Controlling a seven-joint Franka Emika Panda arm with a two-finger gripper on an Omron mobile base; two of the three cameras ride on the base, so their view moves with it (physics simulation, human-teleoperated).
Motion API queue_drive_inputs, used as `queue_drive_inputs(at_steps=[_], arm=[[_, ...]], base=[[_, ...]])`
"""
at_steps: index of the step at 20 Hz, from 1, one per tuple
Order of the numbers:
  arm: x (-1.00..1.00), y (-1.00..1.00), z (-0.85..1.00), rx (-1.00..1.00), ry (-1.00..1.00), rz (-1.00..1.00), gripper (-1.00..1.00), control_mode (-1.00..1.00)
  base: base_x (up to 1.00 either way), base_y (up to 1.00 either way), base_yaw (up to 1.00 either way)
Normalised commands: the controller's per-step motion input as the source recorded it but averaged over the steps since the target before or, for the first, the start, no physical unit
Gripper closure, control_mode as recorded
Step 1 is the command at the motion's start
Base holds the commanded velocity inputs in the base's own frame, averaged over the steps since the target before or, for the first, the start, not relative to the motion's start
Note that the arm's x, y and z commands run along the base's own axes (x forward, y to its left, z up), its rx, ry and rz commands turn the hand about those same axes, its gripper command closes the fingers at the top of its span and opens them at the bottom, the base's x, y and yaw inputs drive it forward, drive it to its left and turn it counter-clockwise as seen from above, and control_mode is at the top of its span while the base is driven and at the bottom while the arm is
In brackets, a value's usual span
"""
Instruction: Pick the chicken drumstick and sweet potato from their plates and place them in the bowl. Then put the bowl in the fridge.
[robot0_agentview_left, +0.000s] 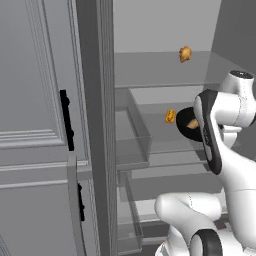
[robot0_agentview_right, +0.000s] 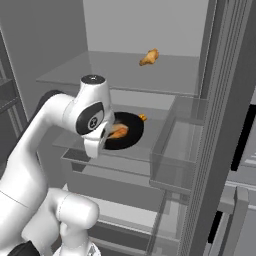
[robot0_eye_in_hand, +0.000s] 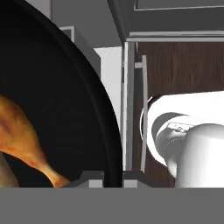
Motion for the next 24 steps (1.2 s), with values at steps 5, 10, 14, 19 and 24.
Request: queue_drive_inputs(at_steps=[5, 10, 14, 19, 24], arm=[[0.67, -0.26, -0.49, 0.02, -0.07, 0.16, 1.00, -1.00], [0.51, -0.38, -0.21, 0.07, -0.03, 0.03, 1.00, -1.00], [0.46, -0.16, -0.16, 0.03, 0.00, -0.09, 1.00, -1.00], [0.38, -0.37, -0.24, 0.05, 0.00, -0.09, 1.00, -1.00], [0.48, -0.27, -0.28, 0.05, -0.03, -0.04, 1.00, -1.00]], base=[[0.00, 0.00, 0.00], [0.00, 0.00, 0.00], [0.00, 0.00, 0.00], [0.00, 0.00, 0.00], [0.00, 0.00, 0.00]])
